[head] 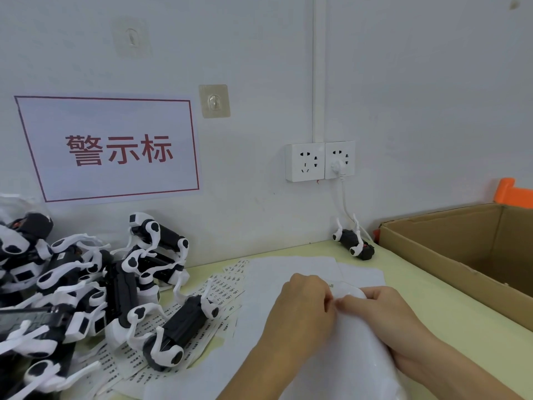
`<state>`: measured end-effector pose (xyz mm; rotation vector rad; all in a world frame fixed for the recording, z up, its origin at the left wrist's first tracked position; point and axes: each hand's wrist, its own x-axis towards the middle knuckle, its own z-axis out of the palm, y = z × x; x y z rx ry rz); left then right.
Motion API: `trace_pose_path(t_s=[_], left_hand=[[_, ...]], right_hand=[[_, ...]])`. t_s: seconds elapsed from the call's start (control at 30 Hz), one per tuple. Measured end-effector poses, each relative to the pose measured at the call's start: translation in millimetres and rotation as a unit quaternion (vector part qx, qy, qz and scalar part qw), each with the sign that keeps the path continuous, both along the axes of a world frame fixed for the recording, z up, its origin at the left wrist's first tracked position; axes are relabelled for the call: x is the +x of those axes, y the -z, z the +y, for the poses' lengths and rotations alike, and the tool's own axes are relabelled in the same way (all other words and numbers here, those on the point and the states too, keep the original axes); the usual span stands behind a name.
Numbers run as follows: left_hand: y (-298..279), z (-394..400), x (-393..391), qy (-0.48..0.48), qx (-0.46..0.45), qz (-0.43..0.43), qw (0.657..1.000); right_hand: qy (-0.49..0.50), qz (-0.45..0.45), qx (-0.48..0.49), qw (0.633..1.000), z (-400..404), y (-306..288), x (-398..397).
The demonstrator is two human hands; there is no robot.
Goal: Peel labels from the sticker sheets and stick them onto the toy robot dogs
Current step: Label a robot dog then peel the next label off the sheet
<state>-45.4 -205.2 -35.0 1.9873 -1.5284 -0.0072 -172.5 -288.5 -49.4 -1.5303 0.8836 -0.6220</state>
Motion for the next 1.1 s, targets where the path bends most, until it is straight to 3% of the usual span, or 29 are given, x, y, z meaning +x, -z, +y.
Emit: trace_pose_path(t_s=[0.3, 0.37, 0.5, 0.57, 0.87, 1.1], left_hand=[[8, -1, -8, -0.027, -0.008, -0.081, 0.996], [9, -2, -7, -0.036, -0.035, -0.046, 0.998], [9, 1, -2, -0.038, -0.091, 0.17, 0.981], [8, 1, 2, -0.026, -0.101, 0.226, 0.969], [5, 0, 0, -0.003, -0.105, 0.205, 0.973], [1, 0, 1, -0.009, -0.099, 0.245, 0.964]], right_hand=[[-0.005, -0.033, 0.054, 0.998, 4, 1, 2], [-0.007, -0.038, 0.058, 0.998, 3, 1, 2], [-0.007, -0.039, 0.055, 0.998, 1, -1, 0], [-0.006, -0.037, 0.049, 0.998, 0, -1, -1], [0.008, -0.029, -0.003, 1.0, 4, -3, 1], [0.02, -0.018, -0.045, 0.999, 6, -6, 0]])
